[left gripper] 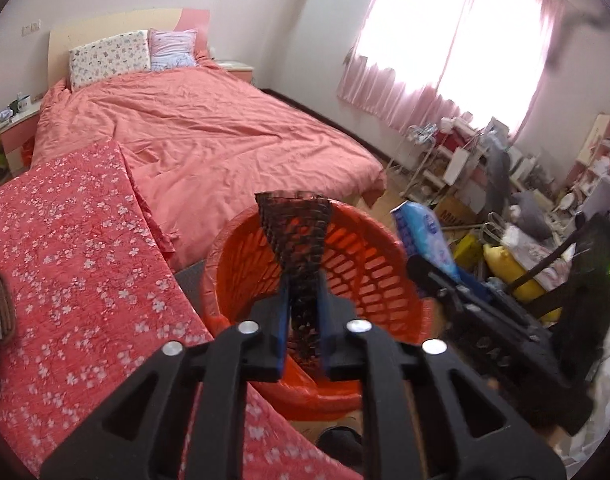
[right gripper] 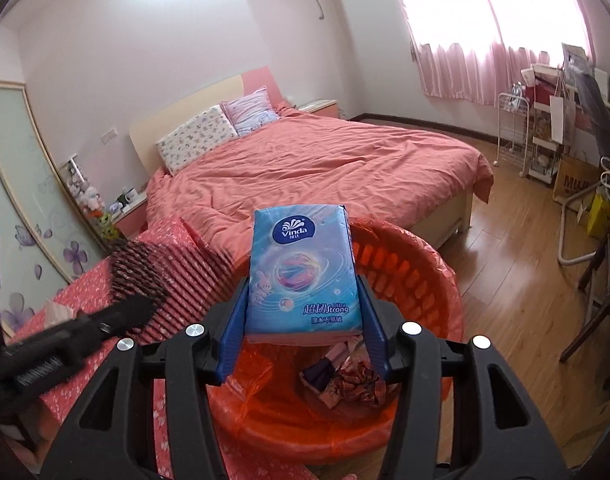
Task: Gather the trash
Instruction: 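Carry the tissue pack and mesh sleeve over the orange basket and open both tools, then grasp the red paper cup with the left tool while the right tool grasps the black floral cloth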
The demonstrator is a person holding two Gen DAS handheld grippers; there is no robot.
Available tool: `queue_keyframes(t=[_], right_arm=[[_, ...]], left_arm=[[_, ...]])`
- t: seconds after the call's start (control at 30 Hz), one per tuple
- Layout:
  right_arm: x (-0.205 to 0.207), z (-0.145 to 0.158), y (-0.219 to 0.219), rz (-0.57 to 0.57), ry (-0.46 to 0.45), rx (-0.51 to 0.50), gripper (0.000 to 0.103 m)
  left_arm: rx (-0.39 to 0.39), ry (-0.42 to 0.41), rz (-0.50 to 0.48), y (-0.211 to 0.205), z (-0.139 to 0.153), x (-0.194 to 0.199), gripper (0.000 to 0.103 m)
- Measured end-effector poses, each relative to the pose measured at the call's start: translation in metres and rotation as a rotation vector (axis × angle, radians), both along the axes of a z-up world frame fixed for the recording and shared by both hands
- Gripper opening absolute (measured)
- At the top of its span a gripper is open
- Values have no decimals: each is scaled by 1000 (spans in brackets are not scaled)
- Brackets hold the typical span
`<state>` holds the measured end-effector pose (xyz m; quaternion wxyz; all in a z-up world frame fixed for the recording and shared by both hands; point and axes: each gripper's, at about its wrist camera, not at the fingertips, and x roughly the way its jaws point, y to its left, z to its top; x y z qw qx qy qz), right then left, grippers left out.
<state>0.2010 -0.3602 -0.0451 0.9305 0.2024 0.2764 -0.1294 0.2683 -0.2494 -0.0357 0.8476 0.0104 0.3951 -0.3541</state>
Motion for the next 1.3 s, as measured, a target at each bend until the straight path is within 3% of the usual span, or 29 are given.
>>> queue_keyframes(t=[0.07, 0.13, 0.37, 0.57, 0.73, 0.83, 1.0, 1.13, 1.3], right_arm=[[3, -6, -3, 7, 12, 14, 60], [6, -12, -4, 11, 29, 13, 67], [2, -17, 15, 23, 79, -25, 68], [8, -7, 41, 77, 89, -55, 69], [13, 2, 83, 159, 93, -87, 70], [17, 5, 111, 215, 99, -108, 71], [27, -1, 153, 299, 129, -138, 71], [31, -5, 178, 346, 154, -157, 71], [35, -5, 203, 386, 172, -184, 71]], left_arm=[[34, 1, 27, -5, -9, 7, 46], [55, 8, 46, -3, -15, 10, 47], [146, -25, 130, 46, -22, 4, 58], [223, -75, 251, 122, -21, -6, 65], [271, -88, 459, 215, -16, -5, 77], [273, -69, 632, 284, -16, 1, 82], [297, -22, 862, 363, -27, 20, 90], [229, 76, 914, 395, -39, 44, 94], [188, 122, 947, 404, -46, 64, 94]])
